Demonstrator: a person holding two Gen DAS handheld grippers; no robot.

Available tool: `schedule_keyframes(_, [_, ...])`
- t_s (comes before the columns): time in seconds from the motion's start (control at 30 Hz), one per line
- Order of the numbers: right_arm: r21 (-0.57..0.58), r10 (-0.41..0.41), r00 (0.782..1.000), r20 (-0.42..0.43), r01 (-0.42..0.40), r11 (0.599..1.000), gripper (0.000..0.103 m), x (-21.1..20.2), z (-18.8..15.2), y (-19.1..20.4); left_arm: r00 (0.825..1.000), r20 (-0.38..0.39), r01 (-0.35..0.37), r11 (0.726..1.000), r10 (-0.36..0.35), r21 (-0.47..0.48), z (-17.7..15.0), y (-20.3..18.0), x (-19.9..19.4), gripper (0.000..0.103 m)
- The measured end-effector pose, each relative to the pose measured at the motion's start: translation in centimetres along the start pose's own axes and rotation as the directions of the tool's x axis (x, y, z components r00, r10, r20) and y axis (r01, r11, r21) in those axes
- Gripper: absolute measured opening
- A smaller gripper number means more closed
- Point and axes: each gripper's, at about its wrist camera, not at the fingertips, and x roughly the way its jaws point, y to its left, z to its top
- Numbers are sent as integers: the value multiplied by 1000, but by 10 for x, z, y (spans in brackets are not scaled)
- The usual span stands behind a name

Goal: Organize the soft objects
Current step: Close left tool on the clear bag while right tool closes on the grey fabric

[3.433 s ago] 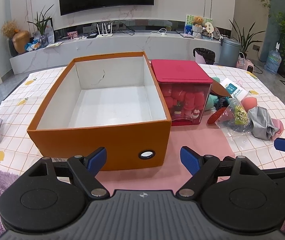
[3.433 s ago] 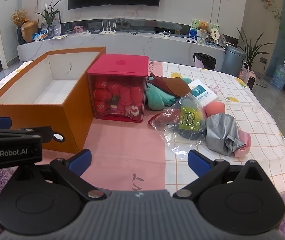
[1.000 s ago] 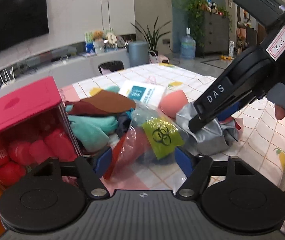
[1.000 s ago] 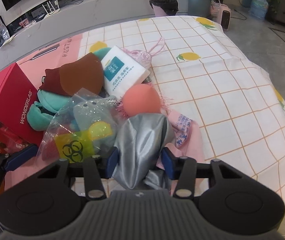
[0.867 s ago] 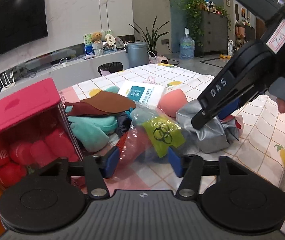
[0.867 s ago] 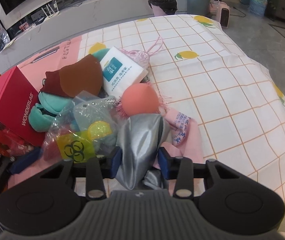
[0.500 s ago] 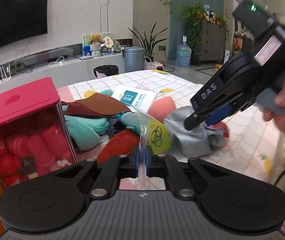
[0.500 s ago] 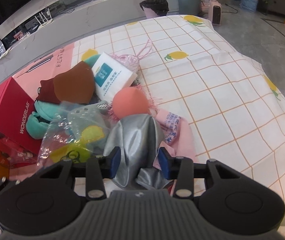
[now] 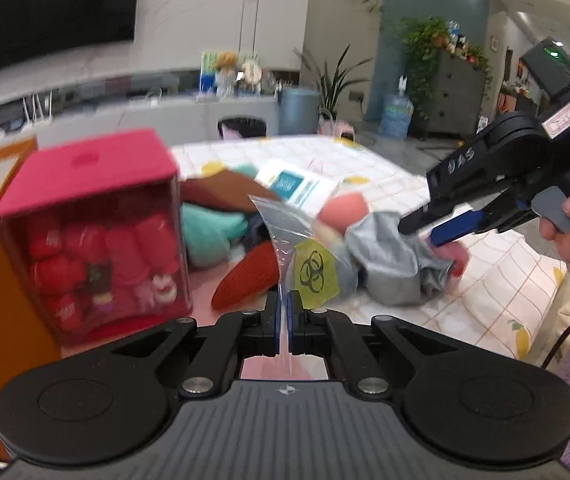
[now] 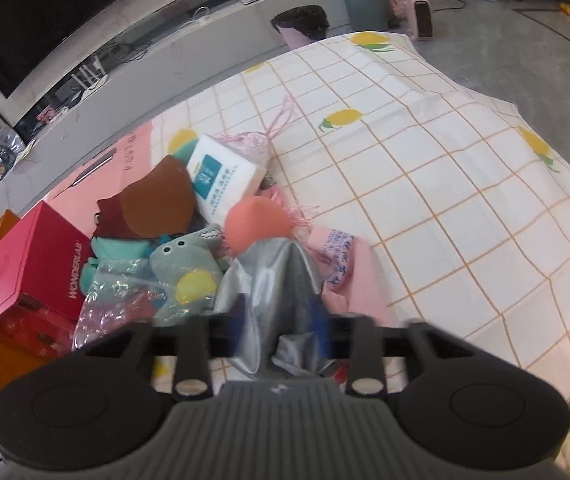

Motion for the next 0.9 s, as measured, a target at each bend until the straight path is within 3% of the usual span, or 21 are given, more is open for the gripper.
schedule_keyframes(0.03, [-1,0,1000,5,0,1000,63,0,0,1,1000,-4,-9,1000,9,-21,-1,3,-1,8])
schedule_keyframes(0.13, [-17,-20,1000,19,20,1000,69,4,4,6,998,-62,16,999,-19,-52,-1,13,2,11])
schedule_keyframes(0.3, [-38,-22,1000,-16,22,999,69,17,5,13,992,-125,16,999,-20,-29,-1,13,12,18])
schedule_keyframes(0.53, [-86,-48,999,4,48,995,75,30,10,23,969,-245,-8,1000,5,-12,-9,6,27,20])
schedule_keyframes(0.63, [-130,-69,998,-12,67,989,73,39,8,30,967,-251,-40,999,41,9,-13,0,30,20])
schedule_keyframes(0.7, [-169,-92,996,17,94,981,58,39,5,33,968,-247,-44,999,51,33,-14,-4,29,20])
schedule_keyframes(0.73, [-176,-100,994,36,105,979,44,37,5,34,971,-235,-37,999,44,34,-16,-5,27,20])
schedule_keyframes(0.77, [-168,-100,994,40,105,980,38,35,6,32,976,-218,-23,999,29,31,-17,-4,25,20])
schedule_keyframes(0.83, [-105,-63,997,48,68,992,15,29,8,25,981,-195,-2,1000,7,24,-21,-1,23,20])
schedule_keyframes(0.9, [-41,-3,997,78,7,999,14,17,9,16,981,-193,1,1000,3,24,-21,0,24,20])
